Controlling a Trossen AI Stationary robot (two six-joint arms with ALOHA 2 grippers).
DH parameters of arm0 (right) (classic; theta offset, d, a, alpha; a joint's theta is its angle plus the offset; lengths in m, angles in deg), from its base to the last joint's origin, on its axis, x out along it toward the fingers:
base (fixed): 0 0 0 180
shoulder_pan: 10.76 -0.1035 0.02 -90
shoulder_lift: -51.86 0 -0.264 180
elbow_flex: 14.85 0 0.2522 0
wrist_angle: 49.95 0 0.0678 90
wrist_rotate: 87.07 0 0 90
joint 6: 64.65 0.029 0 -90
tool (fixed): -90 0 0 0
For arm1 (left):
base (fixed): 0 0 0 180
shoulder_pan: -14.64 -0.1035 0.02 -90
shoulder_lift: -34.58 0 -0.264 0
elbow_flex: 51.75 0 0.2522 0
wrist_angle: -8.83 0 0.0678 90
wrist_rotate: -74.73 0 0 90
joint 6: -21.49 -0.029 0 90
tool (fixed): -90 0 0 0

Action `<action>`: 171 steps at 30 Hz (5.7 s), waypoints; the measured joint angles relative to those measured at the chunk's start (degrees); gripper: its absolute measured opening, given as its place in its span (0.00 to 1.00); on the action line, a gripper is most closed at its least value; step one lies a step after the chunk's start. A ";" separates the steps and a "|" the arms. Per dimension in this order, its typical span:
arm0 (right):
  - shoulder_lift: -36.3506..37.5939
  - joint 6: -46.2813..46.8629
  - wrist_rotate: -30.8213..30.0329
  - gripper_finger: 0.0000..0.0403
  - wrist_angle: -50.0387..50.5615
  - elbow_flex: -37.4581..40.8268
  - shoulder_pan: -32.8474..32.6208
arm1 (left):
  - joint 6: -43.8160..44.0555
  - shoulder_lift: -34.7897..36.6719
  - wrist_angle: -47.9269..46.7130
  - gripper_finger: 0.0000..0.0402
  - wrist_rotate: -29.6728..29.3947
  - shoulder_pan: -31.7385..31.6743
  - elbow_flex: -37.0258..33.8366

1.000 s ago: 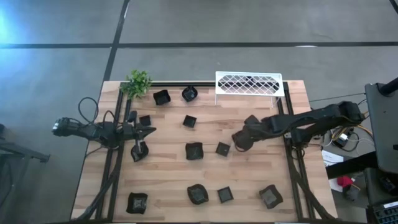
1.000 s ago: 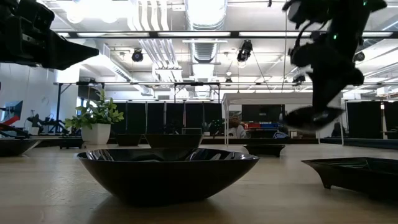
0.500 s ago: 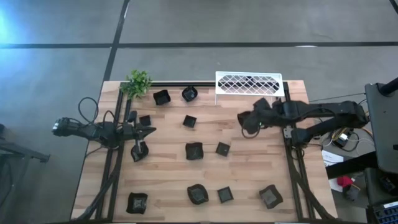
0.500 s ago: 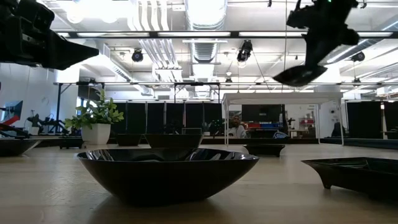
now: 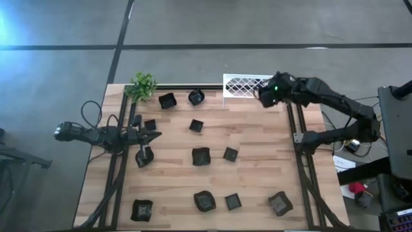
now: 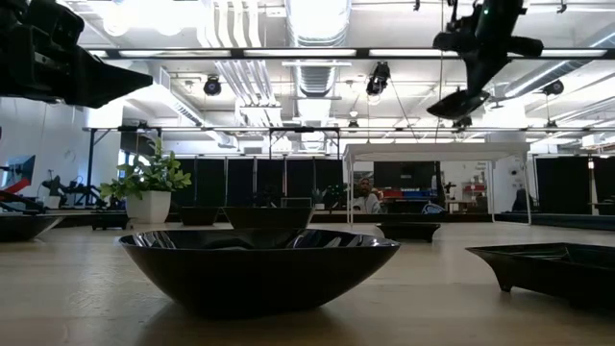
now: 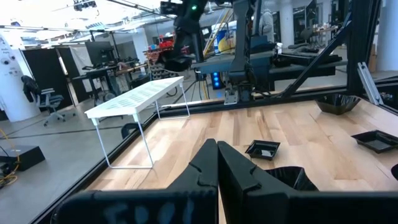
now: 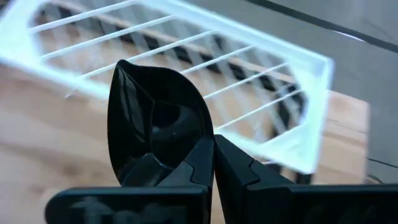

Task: Pick & Place Mini shaped plates
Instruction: Put the black leaf-shaped plate on the shelf, then put the black square plate on the shelf

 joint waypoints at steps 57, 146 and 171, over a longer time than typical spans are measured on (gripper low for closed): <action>-10.05 -4.43 -3.85 0.02 -4.26 1.97 18.55 | -0.01 -0.01 -0.01 0.00 0.00 0.00 0.00; 0.37 -2.70 -0.79 0.02 -44.68 28.16 -44.35 | 2.90 -19.14 4.55 0.00 0.01 0.02 7.20; -2.28 -2.02 -0.92 0.02 -44.96 28.87 -44.20 | 10.08 -51.60 5.98 0.00 -5.06 9.36 20.79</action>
